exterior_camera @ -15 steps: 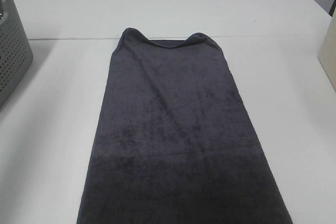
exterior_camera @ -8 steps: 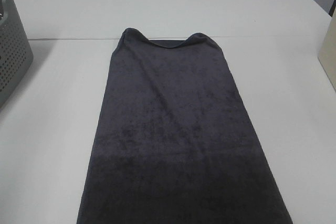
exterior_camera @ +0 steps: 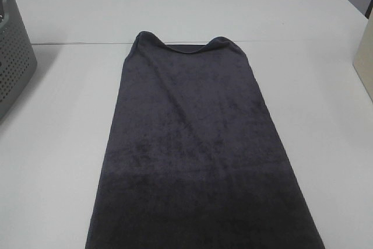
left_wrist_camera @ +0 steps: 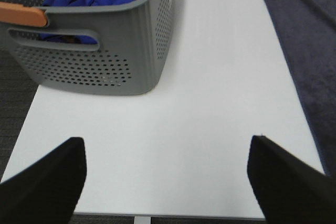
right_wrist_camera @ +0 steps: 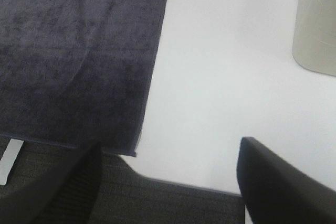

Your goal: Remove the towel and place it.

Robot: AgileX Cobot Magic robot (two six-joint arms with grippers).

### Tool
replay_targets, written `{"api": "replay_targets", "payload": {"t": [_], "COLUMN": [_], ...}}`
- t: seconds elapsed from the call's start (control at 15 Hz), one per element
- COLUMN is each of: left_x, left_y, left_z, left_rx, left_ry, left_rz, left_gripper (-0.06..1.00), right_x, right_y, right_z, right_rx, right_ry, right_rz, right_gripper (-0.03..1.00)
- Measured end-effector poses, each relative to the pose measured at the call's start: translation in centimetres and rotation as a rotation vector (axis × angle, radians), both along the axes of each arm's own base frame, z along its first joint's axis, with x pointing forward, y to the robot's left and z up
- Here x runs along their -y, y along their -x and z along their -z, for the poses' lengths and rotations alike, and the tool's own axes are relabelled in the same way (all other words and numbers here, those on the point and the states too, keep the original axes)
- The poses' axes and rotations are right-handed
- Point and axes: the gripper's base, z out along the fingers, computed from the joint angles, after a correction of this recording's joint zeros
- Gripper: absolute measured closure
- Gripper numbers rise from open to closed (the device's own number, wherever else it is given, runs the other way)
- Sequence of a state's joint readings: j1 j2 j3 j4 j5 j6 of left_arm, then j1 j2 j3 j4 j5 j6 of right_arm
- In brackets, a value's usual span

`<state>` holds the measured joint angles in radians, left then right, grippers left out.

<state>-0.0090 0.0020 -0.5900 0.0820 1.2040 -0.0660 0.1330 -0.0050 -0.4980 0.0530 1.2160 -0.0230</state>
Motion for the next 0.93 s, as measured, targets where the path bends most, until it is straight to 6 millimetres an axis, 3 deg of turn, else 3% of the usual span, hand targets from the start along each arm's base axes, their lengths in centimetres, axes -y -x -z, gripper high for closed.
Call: {"api": "replay_targets", "payload": {"t": [0.2,0.93], "left_x": [0.0,0.4], "left_y": [-0.7,-1.2], "left_z": [0.7,1.0], "left_rx": [0.020,0.047], "left_ry": [-0.019,0.017], "left_rz": [0.009,0.034], "left_gripper": [0.15,0.15], "right_x": [-0.1,-0.1], "right_y": [-1.0,-1.0], "right_z": [0.4,0.5], "right_rx": [0.060,0.060], "right_ry": [0.001,0.001], "right_rz": [-0.005,-0.005], "right_gripper": [0.27,0.27]}}
